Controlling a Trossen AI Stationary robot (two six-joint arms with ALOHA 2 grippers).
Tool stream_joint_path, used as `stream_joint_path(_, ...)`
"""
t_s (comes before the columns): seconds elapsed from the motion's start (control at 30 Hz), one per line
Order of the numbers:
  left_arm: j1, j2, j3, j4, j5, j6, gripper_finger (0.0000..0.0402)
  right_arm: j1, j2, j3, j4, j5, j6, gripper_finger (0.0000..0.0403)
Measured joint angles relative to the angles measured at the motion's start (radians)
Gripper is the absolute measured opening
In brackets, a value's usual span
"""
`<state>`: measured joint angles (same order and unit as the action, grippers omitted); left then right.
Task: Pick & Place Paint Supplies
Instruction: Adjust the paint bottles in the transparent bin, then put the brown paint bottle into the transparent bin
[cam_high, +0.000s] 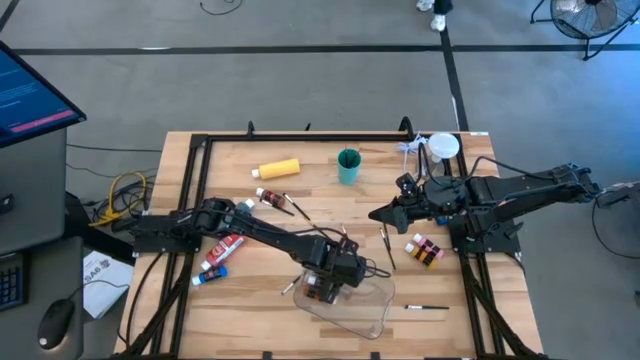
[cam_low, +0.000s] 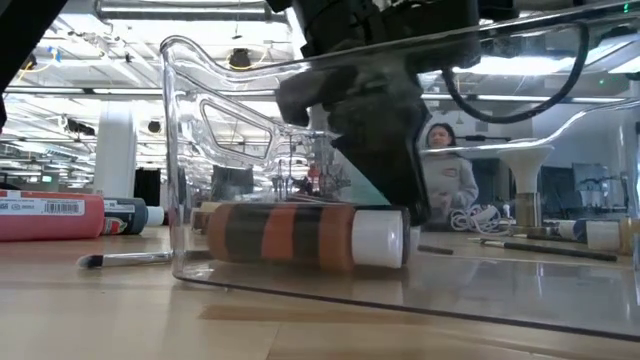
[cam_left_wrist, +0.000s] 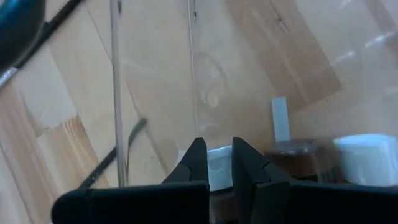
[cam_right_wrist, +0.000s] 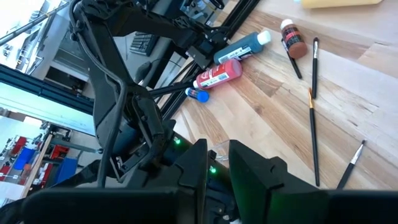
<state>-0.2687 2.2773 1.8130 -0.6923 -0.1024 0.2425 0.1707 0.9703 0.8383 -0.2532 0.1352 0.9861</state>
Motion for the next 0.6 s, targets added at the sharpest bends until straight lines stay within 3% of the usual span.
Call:
stream_joint_path(0.37, -0.003, -0.031, -0.006, -0.042, -0.021, 0.006, 0.0001, 0.0, 0.0, 0.0, 0.001, 0.0, 0.002, 0.0061)
stream_joint_path(0.6, -0.002, -0.145, -0.006, -0.019, -0.03, -0.012, 0.0003, 0.0, 0.0, 0.0, 0.0, 0.0, 0.001, 0.0061)
